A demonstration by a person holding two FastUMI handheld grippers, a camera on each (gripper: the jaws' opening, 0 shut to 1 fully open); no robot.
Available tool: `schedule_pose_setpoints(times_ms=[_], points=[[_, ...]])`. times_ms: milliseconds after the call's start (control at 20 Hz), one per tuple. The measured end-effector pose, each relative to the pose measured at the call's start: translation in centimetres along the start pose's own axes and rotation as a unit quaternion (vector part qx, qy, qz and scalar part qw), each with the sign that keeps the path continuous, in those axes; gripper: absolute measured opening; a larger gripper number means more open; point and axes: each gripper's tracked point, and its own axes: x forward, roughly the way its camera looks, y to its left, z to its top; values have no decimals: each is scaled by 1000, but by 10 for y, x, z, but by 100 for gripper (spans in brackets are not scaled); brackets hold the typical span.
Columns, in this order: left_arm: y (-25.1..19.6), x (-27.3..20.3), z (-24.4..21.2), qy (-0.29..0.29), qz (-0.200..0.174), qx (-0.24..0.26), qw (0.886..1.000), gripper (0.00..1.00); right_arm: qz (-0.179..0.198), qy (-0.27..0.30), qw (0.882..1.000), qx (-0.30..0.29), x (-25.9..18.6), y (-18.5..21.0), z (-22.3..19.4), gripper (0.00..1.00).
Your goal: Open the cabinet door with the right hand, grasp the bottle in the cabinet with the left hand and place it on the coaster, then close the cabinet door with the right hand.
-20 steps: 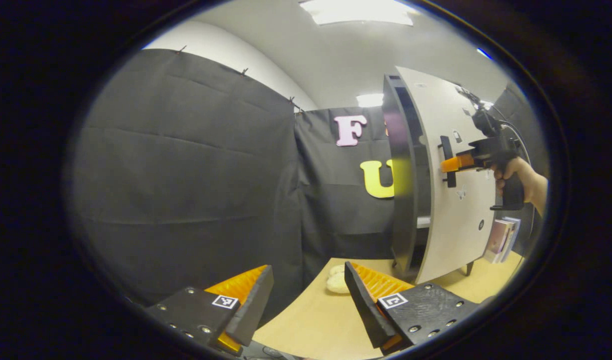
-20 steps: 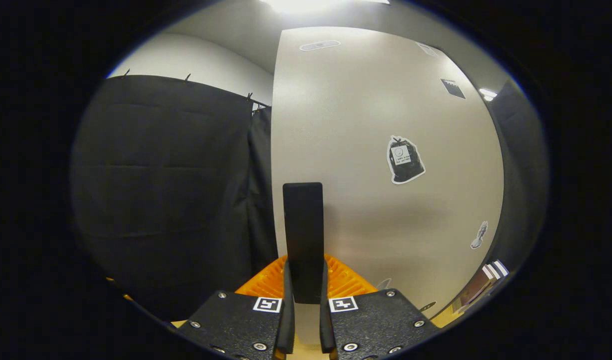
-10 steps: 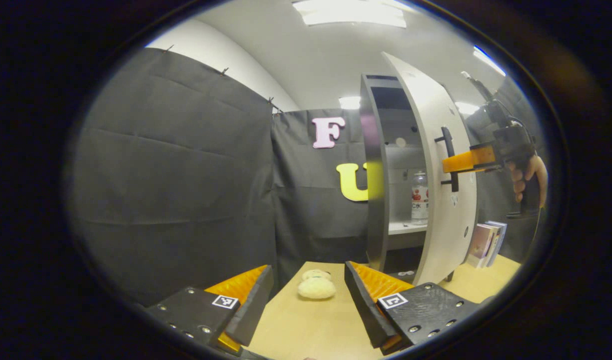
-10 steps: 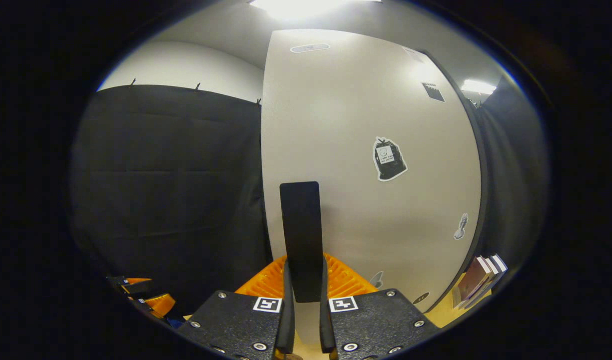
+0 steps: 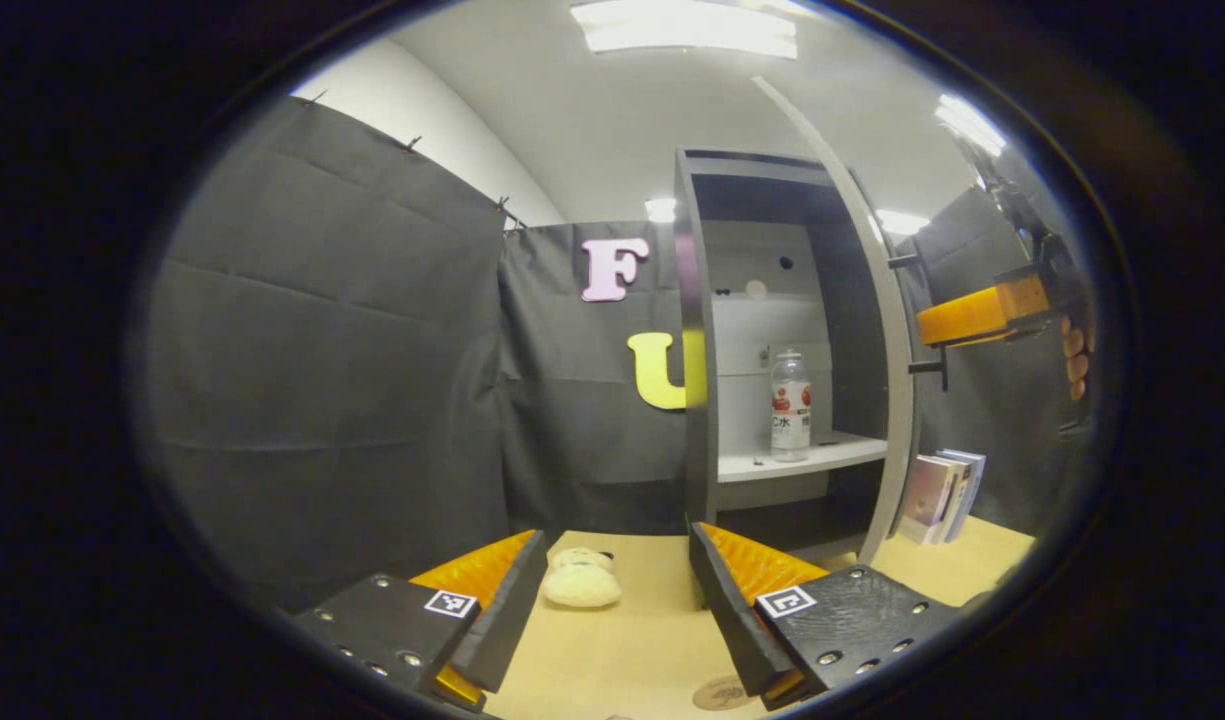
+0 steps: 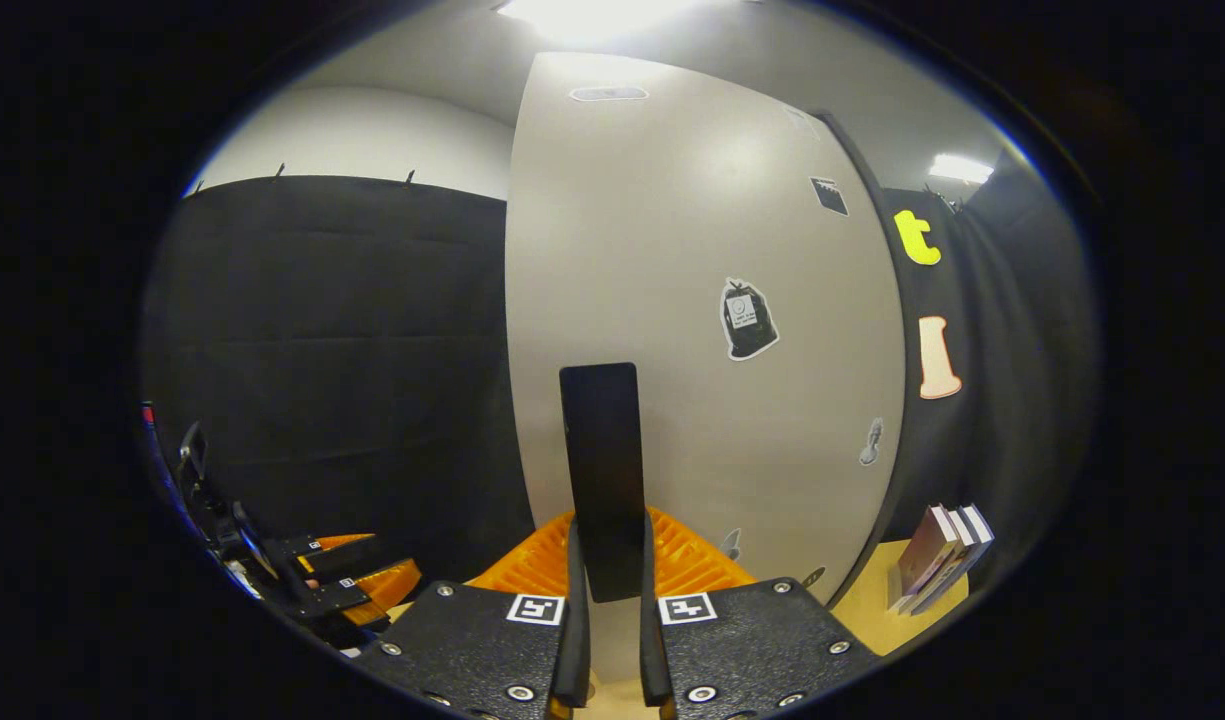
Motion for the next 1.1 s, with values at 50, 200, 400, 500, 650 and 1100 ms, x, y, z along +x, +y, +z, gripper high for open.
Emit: schedule_pose_setpoints(times_ms=[50,200,400,500,650,1100], points=[[-7,3,0,0,-5,-3,1000,90,-2,-4,1000,2,-3,-2,0,20],[-31,9,1,-3,-23,-5,1000,86,-9,-13,1000,0,-13,-8,1,20],[-63,15,2,-4,-46,-1,999,86,-24,-20,999,-1,-23,-17,2,20],[-77,16,-1,-2,-58,-3,998,86,-36,-24,999,-6,-29,-22,3,20],[-92,20,0,-4,-69,-2,998,86,-61,-33,997,-14,-36,-35,5,19],[-141,25,-1,-1,-107,-5,994,86,-185,-57,981,6,-65,-91,6,14]])
